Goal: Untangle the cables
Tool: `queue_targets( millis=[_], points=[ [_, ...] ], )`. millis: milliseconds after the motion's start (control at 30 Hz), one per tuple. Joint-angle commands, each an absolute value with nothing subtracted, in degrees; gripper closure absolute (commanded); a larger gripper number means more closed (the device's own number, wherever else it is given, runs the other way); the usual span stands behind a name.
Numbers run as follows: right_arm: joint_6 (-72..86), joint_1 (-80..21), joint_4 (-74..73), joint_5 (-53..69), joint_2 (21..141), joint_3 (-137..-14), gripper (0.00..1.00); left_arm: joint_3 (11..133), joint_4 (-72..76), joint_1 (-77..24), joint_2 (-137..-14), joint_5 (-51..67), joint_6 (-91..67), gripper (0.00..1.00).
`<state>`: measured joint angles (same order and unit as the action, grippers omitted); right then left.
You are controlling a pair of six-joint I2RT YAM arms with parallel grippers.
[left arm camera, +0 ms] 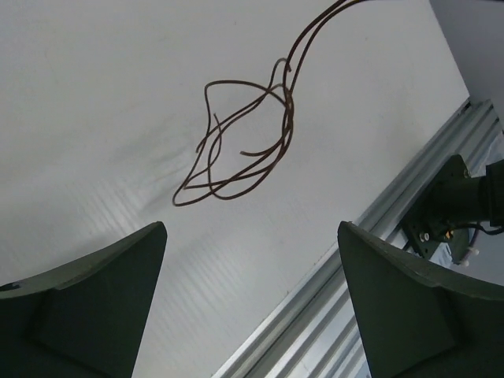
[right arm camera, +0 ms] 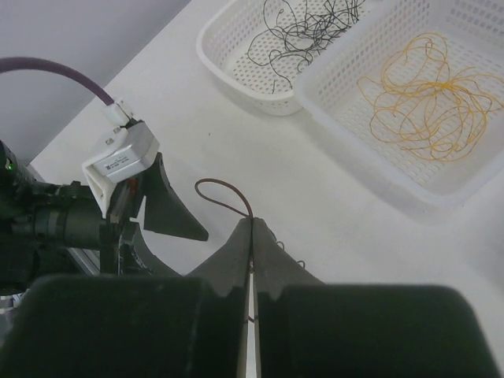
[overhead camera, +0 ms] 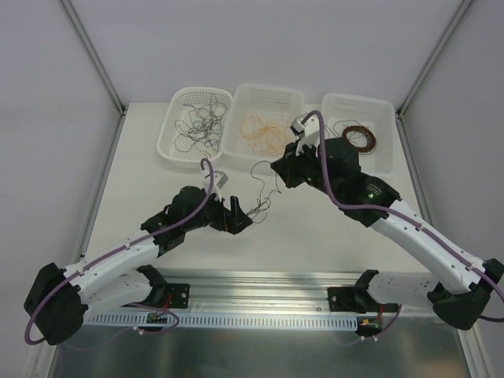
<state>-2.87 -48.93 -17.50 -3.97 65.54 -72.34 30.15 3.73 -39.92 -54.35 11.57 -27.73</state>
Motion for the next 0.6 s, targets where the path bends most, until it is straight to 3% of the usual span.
queue_targets(
  millis=[0,200,433,567],
  points=[
    [-0.7,-50.01,-16.26,-3.96,63.2,-72.43,0.99,27.87,24.76,-43.49,-55.01,3.35,-30.15,0.09],
    [-0.26,-51.32,-15.91,-3.96,61.7,-71.02,0.99,28.65,38.04,-46.4,-61.33,-5.26,-30.76,0.12],
    [1.32,-52.82,-15.73,-5.54,60.38,-70.31,1.0,34.27,42.79,-50.0,-71.71,-14.06,-33.48,0.23],
    [1.32,-53.09,-16.0,-5.8,60.21,-70.4,0.99,37.69,45.26,-52.2,-76.11,-14.94,-33.05,0.25]
  ],
)
